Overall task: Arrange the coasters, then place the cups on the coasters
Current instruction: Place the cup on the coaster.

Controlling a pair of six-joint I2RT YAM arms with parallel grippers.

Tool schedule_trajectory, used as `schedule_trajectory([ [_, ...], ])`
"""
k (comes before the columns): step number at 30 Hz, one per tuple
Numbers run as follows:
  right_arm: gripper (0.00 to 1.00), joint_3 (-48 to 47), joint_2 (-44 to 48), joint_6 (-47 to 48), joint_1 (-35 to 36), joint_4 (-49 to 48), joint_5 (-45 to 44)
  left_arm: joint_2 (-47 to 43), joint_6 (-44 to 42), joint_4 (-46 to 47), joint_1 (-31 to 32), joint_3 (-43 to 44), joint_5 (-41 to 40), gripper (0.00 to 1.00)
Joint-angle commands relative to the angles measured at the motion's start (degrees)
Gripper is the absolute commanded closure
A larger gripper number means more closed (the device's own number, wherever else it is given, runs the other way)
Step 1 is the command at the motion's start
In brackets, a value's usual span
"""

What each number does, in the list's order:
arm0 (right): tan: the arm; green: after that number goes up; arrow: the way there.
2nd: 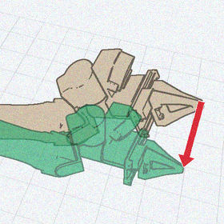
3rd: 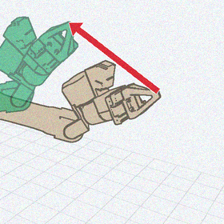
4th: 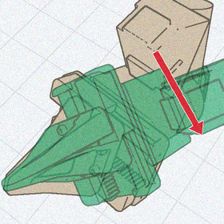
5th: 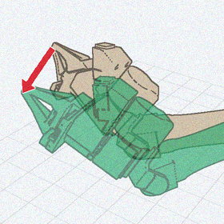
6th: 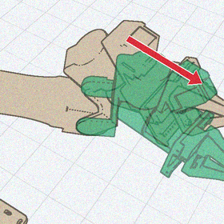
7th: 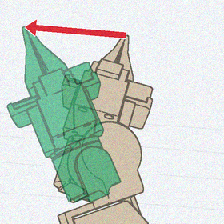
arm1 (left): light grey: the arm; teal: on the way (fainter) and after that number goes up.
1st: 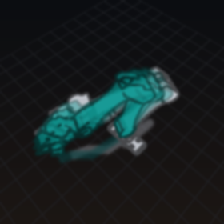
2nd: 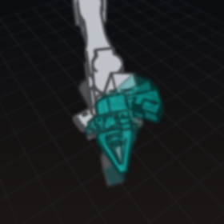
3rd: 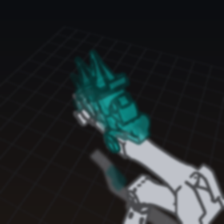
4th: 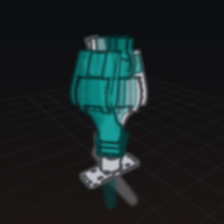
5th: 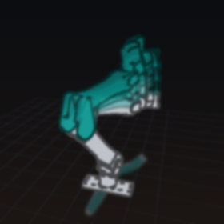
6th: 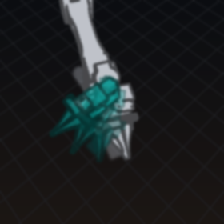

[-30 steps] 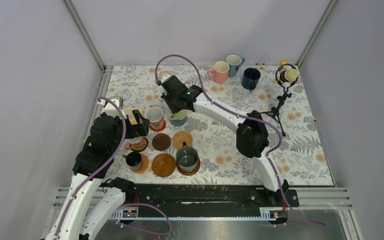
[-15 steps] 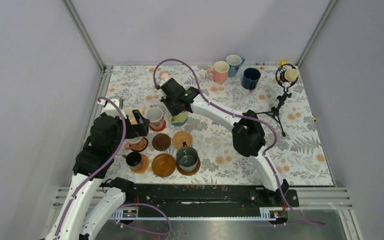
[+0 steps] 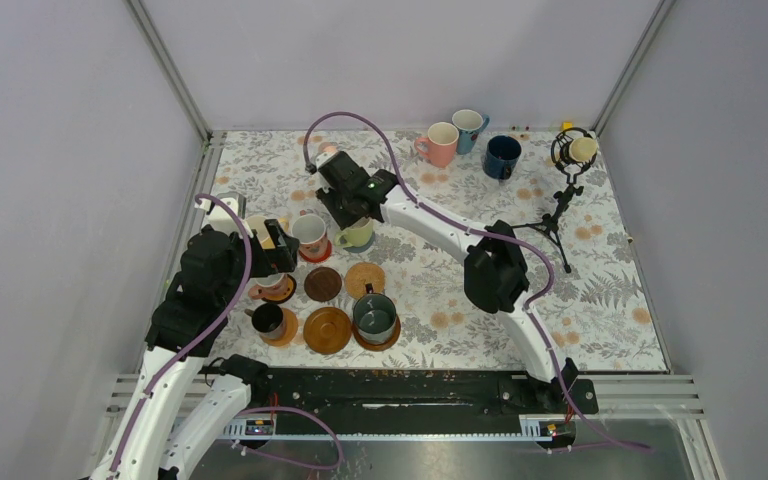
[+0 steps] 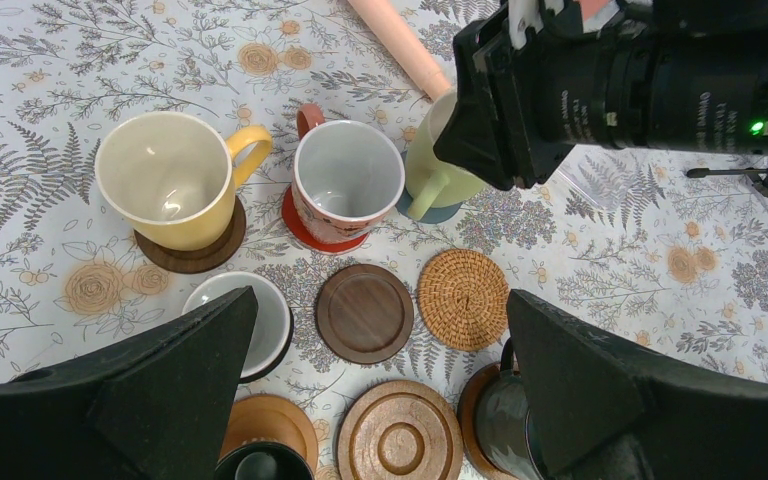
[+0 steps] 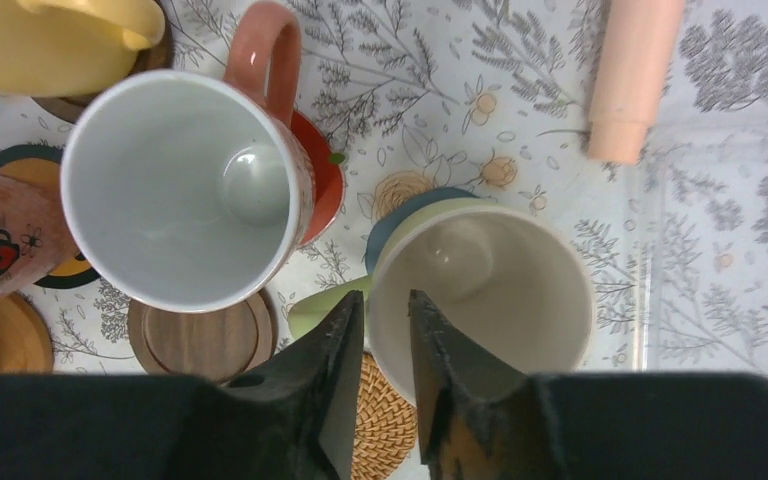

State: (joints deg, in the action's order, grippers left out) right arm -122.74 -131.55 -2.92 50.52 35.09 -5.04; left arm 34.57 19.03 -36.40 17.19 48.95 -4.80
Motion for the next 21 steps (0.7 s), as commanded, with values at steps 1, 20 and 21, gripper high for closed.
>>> schedule_trajectory([
  [1,0.67,-5.1,0.1,0.2,0.3,0.6,-0.8,-0.3,0.1,1.7,-0.2,1.0,-1.0,0.01],
  [20,0.48,-6.8,6.4,8.5,-14.1,2.6,-5.6,0.2,0.1,1.7,-0.2,0.9,-0.3,0.01],
  [21,0.48,-7.7,5.5,8.6,-15.8,3.2,-5.3,0.3,0.1,1.7,-0.3,1.0,-0.3,0.01],
])
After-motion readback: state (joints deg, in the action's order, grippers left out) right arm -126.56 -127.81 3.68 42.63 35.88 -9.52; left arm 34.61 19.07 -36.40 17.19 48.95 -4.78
